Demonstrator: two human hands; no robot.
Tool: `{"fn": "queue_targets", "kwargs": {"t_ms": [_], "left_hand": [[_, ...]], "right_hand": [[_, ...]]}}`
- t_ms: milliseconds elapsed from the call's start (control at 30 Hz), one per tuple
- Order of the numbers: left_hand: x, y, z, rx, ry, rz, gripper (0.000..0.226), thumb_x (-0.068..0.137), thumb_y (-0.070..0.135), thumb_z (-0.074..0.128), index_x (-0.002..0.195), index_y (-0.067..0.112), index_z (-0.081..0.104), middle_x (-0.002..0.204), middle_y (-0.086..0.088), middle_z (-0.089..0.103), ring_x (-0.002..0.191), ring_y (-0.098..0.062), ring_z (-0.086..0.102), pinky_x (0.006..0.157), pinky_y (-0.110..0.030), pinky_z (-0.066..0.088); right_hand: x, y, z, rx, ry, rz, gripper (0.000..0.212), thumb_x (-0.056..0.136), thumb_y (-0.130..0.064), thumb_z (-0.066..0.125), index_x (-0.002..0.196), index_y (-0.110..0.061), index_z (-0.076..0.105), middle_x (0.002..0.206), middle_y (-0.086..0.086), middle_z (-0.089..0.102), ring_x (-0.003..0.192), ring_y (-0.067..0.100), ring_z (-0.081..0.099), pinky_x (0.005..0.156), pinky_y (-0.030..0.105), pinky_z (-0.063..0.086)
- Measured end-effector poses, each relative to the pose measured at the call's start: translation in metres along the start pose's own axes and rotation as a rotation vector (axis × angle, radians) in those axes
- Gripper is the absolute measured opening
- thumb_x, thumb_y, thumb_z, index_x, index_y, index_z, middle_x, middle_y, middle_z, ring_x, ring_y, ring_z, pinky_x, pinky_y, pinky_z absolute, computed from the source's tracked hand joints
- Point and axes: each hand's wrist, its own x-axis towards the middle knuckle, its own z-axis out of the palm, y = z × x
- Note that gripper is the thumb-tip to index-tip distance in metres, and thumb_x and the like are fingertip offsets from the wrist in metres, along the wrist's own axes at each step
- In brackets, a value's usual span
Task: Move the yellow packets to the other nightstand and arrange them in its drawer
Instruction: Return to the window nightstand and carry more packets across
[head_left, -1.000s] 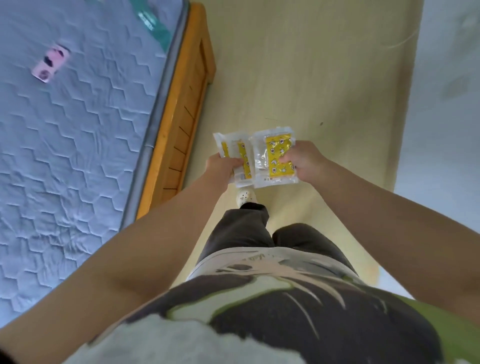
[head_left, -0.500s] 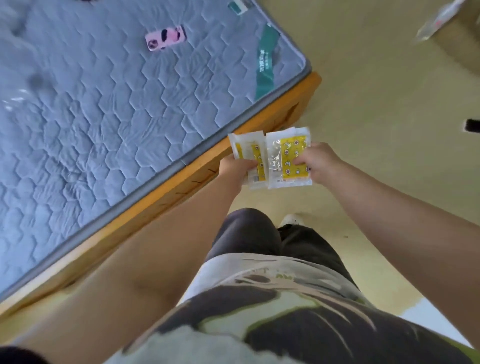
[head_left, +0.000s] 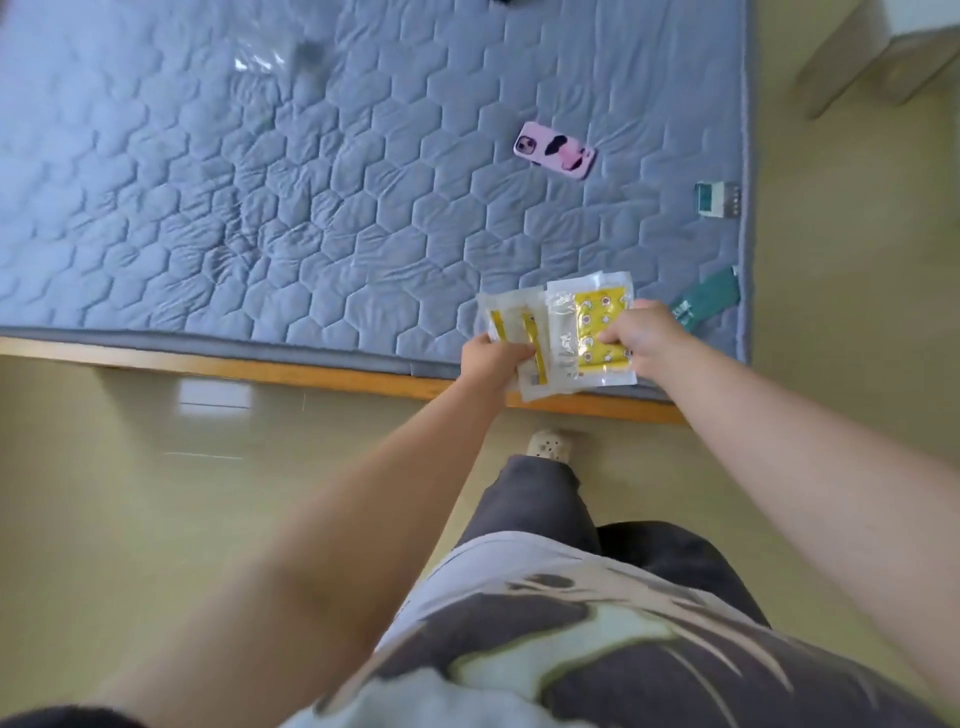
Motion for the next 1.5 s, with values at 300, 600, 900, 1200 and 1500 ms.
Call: {"fn": "queue_targets", "kwargs": {"t_ms": [300, 600, 900, 1200, 1500], "left_hand": [[0.013, 0.061, 0.148, -0.124, 0.050, 0.014, 0.020, 0.081, -0.009, 0.066, 0.086, 0.009, 0.060, 0.101, -0.014, 0.066, 0.092, -0.031, 0.064, 0.088, -0.046, 0.054], [0.016, 0.118, 0.431, -0.223, 0.123, 0.049, 0.020, 0.080, -0.010, 0.066, 0.082, 0.008, 0.060, 0.095, -0.015, 0.067, 0.092, -0.032, 0.065, 0.087, -0.049, 0.054], [0.027, 0.211, 0.631, -0.085, 0.104, 0.103, 0.021, 0.079, -0.001, 0.071, 0.082, 0.018, 0.062, 0.098, -0.009, 0.071, 0.091, -0.029, 0.069, 0.084, -0.048, 0.056], [0.072, 0.328, 0.688, -0.101, 0.086, 0.221, 0.019, 0.081, -0.002, 0.069, 0.086, 0.015, 0.062, 0.101, -0.010, 0.069, 0.095, -0.028, 0.068, 0.087, -0.047, 0.055], [0.190, 0.544, 0.739, -0.112, -0.012, 0.284, 0.019, 0.082, -0.003, 0.068, 0.094, 0.010, 0.061, 0.103, -0.010, 0.068, 0.093, -0.028, 0.067, 0.084, -0.044, 0.056]], "right_hand": [[0.106, -0.073, -0.122, -0.130, -0.085, -0.040, 0.066, 0.061, 0.008, 0.062, 0.125, -0.004, 0.052, 0.124, 0.017, 0.056, 0.112, 0.034, 0.055, 0.095, 0.057, 0.044], [0.204, -0.178, -0.372, -0.155, -0.149, -0.052, 0.052, 0.077, 0.015, 0.055, 0.125, -0.006, 0.053, 0.122, 0.018, 0.059, 0.114, 0.035, 0.057, 0.099, 0.058, 0.042], [0.302, -0.261, -0.555, 0.033, -0.152, -0.063, 0.082, 0.064, 0.010, 0.063, 0.140, -0.007, 0.039, 0.131, 0.018, 0.055, 0.118, 0.034, 0.055, 0.101, 0.060, 0.039], [0.334, -0.409, -0.581, 0.059, -0.173, -0.165, 0.062, 0.075, 0.016, 0.058, 0.133, -0.001, 0.046, 0.122, 0.020, 0.059, 0.110, 0.036, 0.060, 0.093, 0.058, 0.047], [0.424, -0.633, -0.570, 0.111, -0.104, -0.265, 0.035, 0.083, 0.019, 0.049, 0.110, -0.002, 0.055, 0.101, 0.017, 0.063, 0.095, 0.035, 0.062, 0.082, 0.051, 0.053]]}}
